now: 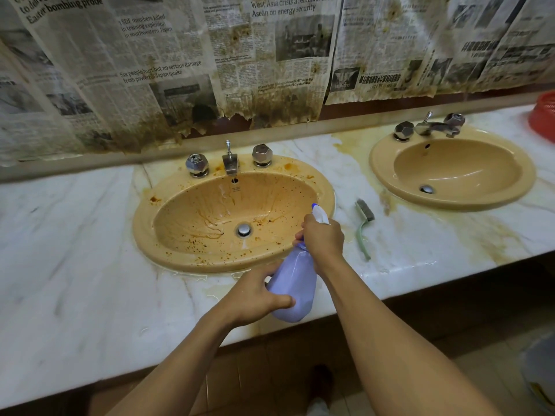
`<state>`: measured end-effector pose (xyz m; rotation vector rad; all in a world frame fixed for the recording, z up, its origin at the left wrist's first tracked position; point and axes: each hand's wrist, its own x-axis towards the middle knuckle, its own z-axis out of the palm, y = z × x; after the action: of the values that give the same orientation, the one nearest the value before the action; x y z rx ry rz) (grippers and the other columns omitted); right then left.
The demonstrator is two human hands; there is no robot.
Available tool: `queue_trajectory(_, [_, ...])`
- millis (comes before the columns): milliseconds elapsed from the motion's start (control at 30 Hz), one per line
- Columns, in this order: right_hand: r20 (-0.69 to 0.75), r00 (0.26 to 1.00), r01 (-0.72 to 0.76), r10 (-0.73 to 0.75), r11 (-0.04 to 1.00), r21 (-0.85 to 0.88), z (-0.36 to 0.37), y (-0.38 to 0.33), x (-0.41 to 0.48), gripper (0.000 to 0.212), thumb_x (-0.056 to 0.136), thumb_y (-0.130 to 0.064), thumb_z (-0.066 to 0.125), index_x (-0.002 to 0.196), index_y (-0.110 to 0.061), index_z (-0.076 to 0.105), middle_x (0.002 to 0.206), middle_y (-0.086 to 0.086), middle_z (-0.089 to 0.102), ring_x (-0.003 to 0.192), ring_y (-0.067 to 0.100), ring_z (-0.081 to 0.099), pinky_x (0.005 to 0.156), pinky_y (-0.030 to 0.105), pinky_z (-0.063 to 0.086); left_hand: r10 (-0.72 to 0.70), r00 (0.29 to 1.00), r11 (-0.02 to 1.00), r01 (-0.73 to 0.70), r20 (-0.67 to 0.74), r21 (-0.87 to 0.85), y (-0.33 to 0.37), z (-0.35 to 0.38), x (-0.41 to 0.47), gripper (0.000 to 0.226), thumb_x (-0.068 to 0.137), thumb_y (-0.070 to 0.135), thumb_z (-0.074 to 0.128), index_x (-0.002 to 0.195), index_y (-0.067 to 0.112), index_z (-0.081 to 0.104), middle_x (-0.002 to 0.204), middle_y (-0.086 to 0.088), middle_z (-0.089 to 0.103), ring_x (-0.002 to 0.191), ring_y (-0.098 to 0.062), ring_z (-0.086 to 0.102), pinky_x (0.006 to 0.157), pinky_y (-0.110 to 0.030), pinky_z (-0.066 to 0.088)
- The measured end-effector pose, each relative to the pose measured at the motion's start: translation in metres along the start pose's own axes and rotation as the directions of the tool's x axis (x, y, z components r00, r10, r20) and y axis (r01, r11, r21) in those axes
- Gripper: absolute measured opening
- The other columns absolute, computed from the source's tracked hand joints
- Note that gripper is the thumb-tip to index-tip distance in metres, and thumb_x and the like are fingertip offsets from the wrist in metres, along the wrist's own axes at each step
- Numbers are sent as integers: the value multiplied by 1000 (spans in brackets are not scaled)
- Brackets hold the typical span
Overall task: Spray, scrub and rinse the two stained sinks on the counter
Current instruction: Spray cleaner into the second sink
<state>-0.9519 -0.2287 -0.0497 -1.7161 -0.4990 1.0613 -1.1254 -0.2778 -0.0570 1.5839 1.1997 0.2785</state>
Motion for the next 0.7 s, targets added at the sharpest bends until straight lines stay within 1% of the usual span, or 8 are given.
queue_trajectory(133, [80,997,14,-15,1000,16,-11,-1,1,52,88,-25,52,139,-30,57,66,-1,67,69,20,65,70,36,56,18,1000,1000,-18,21,3,1,2,6,54,67,40,80,119,43,69,109,12,72,96,-13,68,86,-46,58])
queue_trajectory(200, [37,999,-25,23,999,49,-15,-3,-1,48,87,-22,51,134,-23,61,57,0,64,63,22,64,72,37,59,38,998,999,-39,43,12,2,4,6,54,67,41,80,120,43,68,110,13,71,97,-12,68,86,-45,58])
queue_trajectory(267, [-30,997,-73,73,997,18,-18,-3,-4,42,85,-23,51,124,-18,68,61,3,66,57,21,63,72,38,62,41,997,999,-43,65,24,3,8,4,56,67,45,79,122,43,68,109,11,72,95,-15,68,87,-45,57])
queue_trajectory(367, [-28,997,-68,68,998,-4,-20,3,-6,41,82,-25,51,119,-20,69,65,3,67,61,23,64,80,47,63,50,995,998,-52,88,28,1,12,-2,65,66,48,77,129,42,64,114,12,70,94,-14,67,86,-41,57])
queue_trajectory(500, [50,999,-3,4,1000,-14,-20,9,-9,27,84,-33,58,110,-37,66,67,-2,72,74,20,67,83,41,58,54,995,998,-57,84,32,-3,7,-6,73,64,49,76,135,41,62,119,15,68,95,-11,66,84,-35,56])
queue_trajectory(533, [46,999,-4,5,1000,-18,-19,9,-11,28,84,-35,58,110,-36,67,68,-2,73,75,21,68,84,42,58,56,995,997,-60,88,38,-4,6,-7,73,64,49,76,135,41,62,119,15,68,94,-11,66,83,-35,56])
queue_trajectory(600, [14,999,-45,45,999,-9,-17,9,-14,34,83,-30,57,113,-22,70,66,-1,72,75,24,71,83,43,60,60,994,996,-65,96,57,-5,3,-9,74,65,50,76,137,41,61,120,17,68,94,-9,66,84,-36,56])
queue_trajectory(700, [-35,996,-86,86,996,10,-15,9,-21,31,77,-30,54,99,-15,70,61,2,67,64,27,66,80,47,64,63,993,995,-71,101,77,-4,4,-14,72,66,50,76,136,40,61,120,16,67,95,-10,65,84,-38,57])
